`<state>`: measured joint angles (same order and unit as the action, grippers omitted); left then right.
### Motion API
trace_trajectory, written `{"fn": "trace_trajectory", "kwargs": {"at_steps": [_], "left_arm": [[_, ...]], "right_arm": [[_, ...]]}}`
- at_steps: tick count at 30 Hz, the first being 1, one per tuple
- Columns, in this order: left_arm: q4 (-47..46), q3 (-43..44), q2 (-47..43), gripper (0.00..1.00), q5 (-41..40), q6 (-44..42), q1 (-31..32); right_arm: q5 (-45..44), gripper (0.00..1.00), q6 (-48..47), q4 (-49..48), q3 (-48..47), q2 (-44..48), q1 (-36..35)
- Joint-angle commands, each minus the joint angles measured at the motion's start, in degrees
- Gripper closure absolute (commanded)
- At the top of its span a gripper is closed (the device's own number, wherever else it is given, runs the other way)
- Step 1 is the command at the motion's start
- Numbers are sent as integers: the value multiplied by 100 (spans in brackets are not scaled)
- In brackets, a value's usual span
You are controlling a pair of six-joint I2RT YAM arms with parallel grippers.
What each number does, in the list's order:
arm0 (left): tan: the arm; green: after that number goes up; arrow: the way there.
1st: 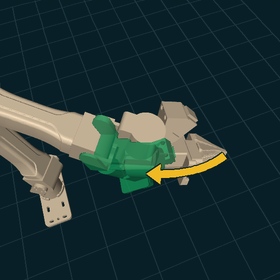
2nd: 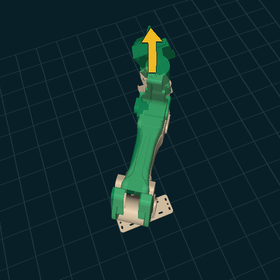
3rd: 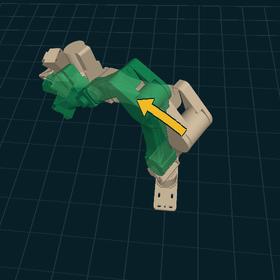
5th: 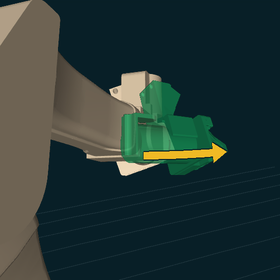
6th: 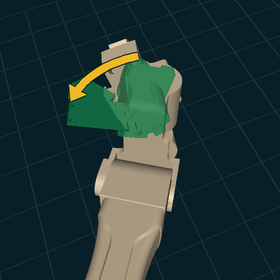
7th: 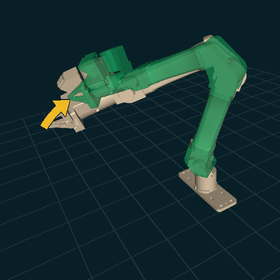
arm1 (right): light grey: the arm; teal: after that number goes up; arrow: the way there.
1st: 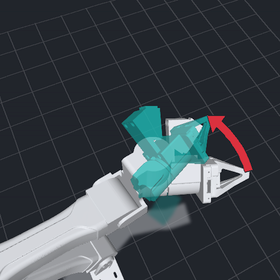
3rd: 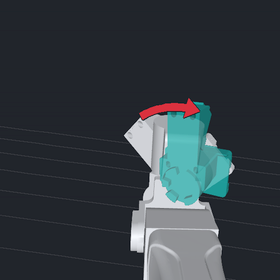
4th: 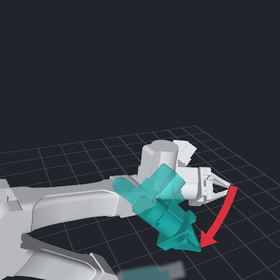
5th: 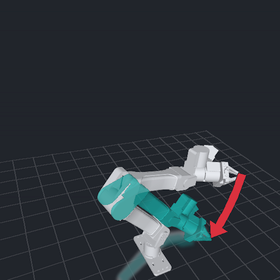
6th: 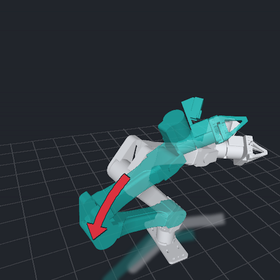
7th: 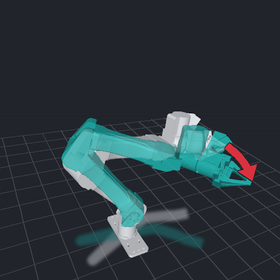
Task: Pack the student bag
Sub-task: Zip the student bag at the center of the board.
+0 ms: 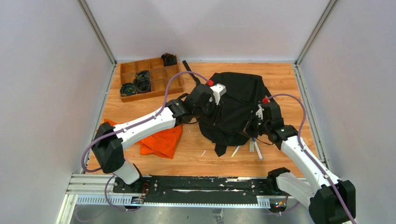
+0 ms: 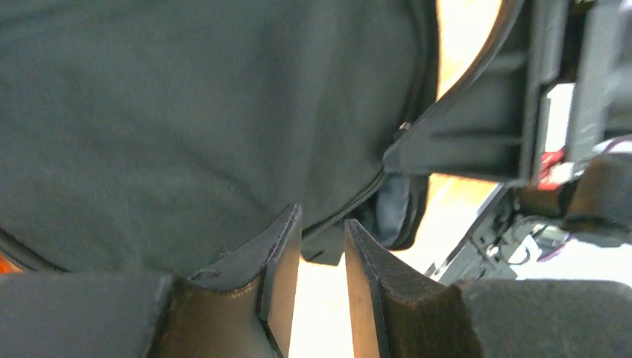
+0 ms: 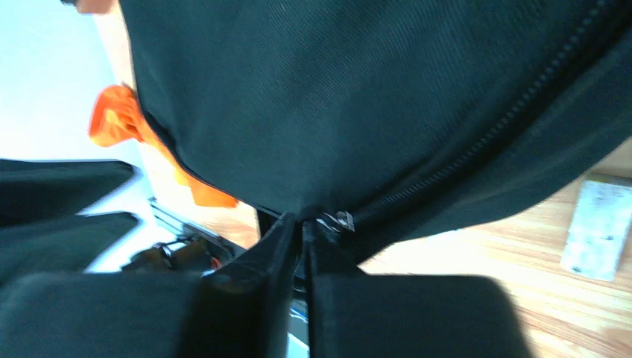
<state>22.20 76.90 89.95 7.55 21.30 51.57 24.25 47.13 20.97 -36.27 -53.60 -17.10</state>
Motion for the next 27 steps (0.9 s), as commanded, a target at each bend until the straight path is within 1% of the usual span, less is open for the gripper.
{"fn": "trace_trajectory", "kwargs": {"at_steps": [1, 3, 5, 7, 9, 12, 16, 19, 20, 21, 22, 23, 25, 27], "left_arm": [[-503, -482, -285, 66, 156, 124, 2], [-455, -509, -261, 66, 211, 150, -2], [-427, -521, -297, 66, 195, 171, -5], [-425, -550, -371, 66, -18, 158, 10], [-442, -587, -391, 66, -399, 144, 11], [-272, -452, -369, 66, -455, 51, 34], [-224, -310, -477, 64, -448, -37, 226], [-151, -163, -439, 65, -449, 193, 339], [-146, -137, -380, 64, -438, 368, 377], [-147, -102, -317, 59, -457, 571, 436], [-156, -46, -216, 49, -477, 794, 512], [-171, 50, -71, 43, -482, 899, 609], [51, 483, 403, 39, -663, 1073, 807], [574, 1047, 880, 39, -1032, 1436, 946]], "right_arm": [[-178, 82, 499, -787, -280, -147, 58], [-143, 70, 537, -1079, -337, -261, 58], [-202, 65, 471, -1187, -444, -430, 52], [-385, 64, 259, -1182, -575, -627, 58], [-644, 64, 16, -959, -763, -830, 56], [-685, 64, -296, -516, -1147, -922, 65], [-880, 62, -562, -190, -1283, -462, 67], [-1381, 61, -779, 217, -1278, 63, 72], [-1618, 60, -859, 430, -1270, 275, 86], [-1979, 61, -881, 674, -1250, 498, 112], [-2358, 60, -875, 861, -1135, 801, 174], [-2565, 57, -862, 943, -999, 1017, 275], [-2528, 55, -769, 1020, -756, 1283, 652], [-1997, 53, -735, 1057, -630, 1307, 1117]]}}
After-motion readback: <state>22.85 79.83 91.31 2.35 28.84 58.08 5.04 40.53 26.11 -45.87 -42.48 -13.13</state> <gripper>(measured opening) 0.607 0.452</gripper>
